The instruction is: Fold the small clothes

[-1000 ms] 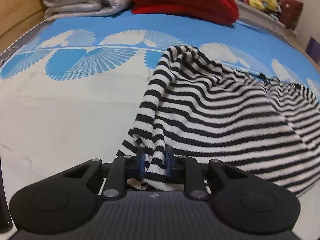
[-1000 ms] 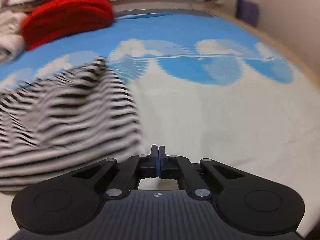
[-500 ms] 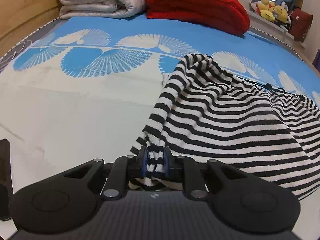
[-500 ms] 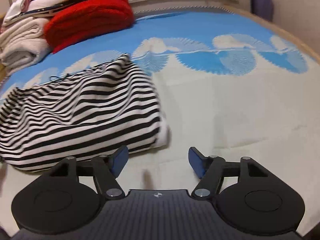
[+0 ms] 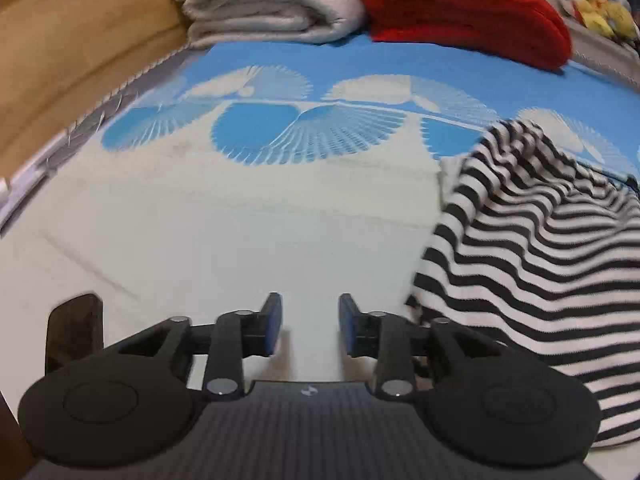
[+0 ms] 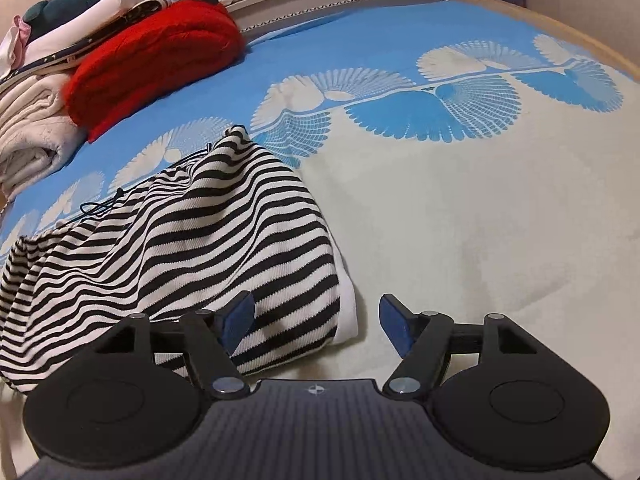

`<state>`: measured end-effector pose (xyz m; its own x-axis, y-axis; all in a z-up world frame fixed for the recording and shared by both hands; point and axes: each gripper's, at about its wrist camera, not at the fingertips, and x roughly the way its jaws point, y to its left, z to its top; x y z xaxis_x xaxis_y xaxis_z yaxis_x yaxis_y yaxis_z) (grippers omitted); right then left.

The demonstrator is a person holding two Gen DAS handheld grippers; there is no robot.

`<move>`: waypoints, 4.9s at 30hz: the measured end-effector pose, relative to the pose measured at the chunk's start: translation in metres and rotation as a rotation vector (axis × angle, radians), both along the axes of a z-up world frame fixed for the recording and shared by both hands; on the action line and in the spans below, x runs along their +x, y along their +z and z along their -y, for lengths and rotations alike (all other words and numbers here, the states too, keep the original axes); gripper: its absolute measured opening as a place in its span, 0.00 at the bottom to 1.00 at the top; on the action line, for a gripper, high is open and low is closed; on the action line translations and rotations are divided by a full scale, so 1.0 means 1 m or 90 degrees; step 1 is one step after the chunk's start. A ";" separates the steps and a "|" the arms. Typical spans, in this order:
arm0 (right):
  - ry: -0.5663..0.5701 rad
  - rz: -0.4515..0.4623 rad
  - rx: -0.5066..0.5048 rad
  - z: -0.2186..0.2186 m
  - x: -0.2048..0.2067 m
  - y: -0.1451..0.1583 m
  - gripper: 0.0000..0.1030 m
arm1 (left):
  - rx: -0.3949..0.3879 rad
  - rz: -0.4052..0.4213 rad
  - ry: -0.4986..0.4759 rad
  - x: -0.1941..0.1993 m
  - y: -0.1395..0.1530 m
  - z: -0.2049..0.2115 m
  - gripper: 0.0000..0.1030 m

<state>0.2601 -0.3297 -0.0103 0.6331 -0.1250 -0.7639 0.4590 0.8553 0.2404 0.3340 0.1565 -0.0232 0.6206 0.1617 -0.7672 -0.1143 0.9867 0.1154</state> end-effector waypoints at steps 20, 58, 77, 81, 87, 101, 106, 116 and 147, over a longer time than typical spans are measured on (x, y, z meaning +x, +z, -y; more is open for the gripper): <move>-0.003 -0.068 0.110 -0.003 0.033 -0.037 0.34 | -0.092 -0.115 -0.168 -0.001 -0.027 0.083 0.74; 0.320 0.011 -0.286 -0.052 0.092 -0.007 0.03 | -0.115 0.014 -0.222 0.058 0.003 0.120 0.22; 0.247 0.005 -0.257 -0.052 0.118 -0.001 0.44 | -0.037 0.057 -0.180 0.045 0.019 0.121 0.97; 0.225 0.080 -0.185 -0.055 0.071 0.038 0.62 | -0.016 0.074 -0.189 -0.012 0.043 0.123 1.00; 0.169 0.128 -0.072 -0.063 -0.014 0.048 0.73 | -0.042 0.039 -0.143 -0.096 0.028 0.108 1.00; -0.034 0.016 0.151 -0.031 -0.117 -0.022 0.73 | -0.053 -0.022 -0.042 -0.132 -0.009 0.071 1.00; -0.073 0.065 0.250 -0.016 -0.105 -0.034 0.77 | -0.041 -0.023 -0.044 -0.126 -0.009 0.076 1.00; -0.159 0.097 0.310 0.016 -0.091 -0.039 0.13 | -0.051 -0.039 0.018 -0.124 -0.008 0.060 1.00; 0.588 0.071 -0.479 -0.390 -0.003 -0.016 0.14 | -0.151 -0.049 0.128 -0.116 0.012 -0.020 1.00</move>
